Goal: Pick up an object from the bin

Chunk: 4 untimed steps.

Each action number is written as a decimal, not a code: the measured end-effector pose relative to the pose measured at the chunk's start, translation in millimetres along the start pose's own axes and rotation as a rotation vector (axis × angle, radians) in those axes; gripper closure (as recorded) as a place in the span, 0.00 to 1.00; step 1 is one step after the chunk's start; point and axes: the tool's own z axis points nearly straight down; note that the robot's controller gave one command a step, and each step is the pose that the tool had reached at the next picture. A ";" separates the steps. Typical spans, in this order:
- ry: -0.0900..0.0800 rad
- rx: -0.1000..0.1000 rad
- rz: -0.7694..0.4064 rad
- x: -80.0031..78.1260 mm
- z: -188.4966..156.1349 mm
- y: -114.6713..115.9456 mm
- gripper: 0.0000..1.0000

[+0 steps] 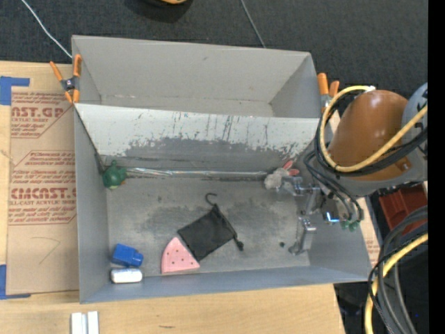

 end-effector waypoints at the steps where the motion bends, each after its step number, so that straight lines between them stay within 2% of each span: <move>1: 0.012 -0.009 0.003 -19.5 88.3 80.7 0.00; 2: 0.002 -0.002 0.092 0.5 62.0 91.0 0.00; 3: 0.013 -0.011 0.058 -4.5 68.1 165.5 0.00; 4: 0.004 -0.001 0.046 -6.0 106.0 163.1 0.00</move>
Offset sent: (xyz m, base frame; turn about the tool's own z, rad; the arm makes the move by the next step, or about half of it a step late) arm -0.0029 0.0924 -0.0584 0.1024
